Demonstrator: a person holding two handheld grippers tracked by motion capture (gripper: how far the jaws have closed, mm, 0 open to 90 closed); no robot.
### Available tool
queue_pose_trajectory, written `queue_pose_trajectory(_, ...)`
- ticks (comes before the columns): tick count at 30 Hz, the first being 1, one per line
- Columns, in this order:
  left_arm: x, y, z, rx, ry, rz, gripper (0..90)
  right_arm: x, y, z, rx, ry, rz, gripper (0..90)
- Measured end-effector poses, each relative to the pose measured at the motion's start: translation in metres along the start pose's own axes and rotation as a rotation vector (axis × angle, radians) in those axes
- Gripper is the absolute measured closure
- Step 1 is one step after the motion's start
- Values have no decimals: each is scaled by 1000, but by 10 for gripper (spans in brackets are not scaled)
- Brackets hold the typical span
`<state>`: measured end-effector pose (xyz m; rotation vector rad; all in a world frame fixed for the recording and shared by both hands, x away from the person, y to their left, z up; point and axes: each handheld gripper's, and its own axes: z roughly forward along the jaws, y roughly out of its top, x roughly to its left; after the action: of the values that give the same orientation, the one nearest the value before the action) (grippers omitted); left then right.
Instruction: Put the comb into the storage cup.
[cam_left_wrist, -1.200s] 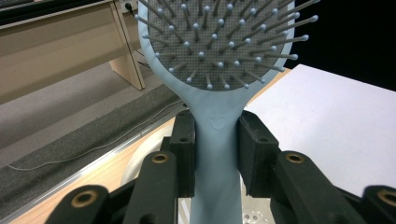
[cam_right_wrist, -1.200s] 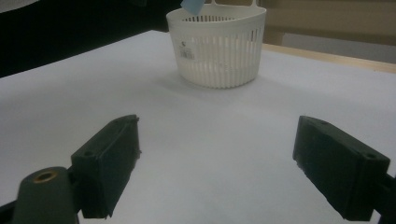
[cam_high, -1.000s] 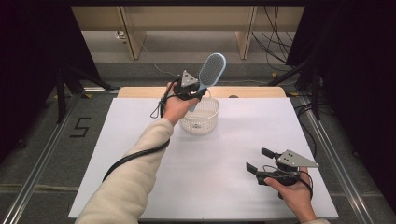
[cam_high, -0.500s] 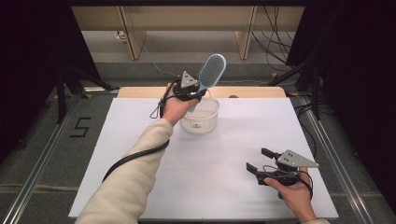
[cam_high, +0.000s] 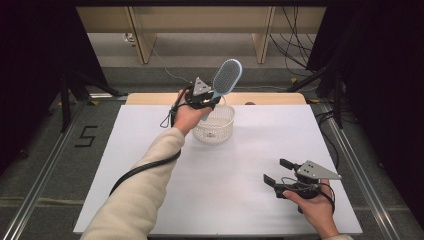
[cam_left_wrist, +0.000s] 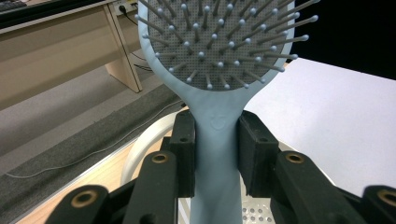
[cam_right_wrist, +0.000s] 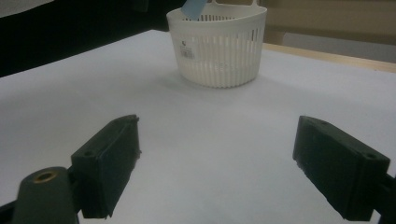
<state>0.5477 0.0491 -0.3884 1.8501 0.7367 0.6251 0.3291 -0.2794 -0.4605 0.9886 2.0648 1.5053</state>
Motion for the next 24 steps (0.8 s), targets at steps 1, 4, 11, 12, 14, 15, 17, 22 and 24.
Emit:
queue_pose_trajectory(1,0,-1,0,1,0,2,695,0,0,0,0,0,-1,157)
queue_pose_trajectory(4,0,-2,1,3,-2,6,695,0,0,0,-2,0,0,157)
queue_pose_trajectory(11,0,-5,1,4,-5,12,695,0,0,0,0,0,0,157)
queue_pose_trajectory(12,0,-5,1,4,-5,12,695,0,0,0,0,0,0,157)
queue_pose_trajectory(14,1,-5,2,4,-5,16,695,0,0,0,-1,1,0,157)
queue_pose_trajectory(15,1,-6,2,4,-5,16,695,0,0,0,0,1,0,157)
queue_pose_trajectory(17,1,-6,2,3,-6,19,695,0,0,0,0,1,-1,157)
queue_pose_trajectory(22,0,-8,2,3,-9,15,695,0,0,0,-1,0,0,157)
queue_pose_trajectory(24,0,-10,3,4,-12,12,695,0,0,0,-2,0,0,157)
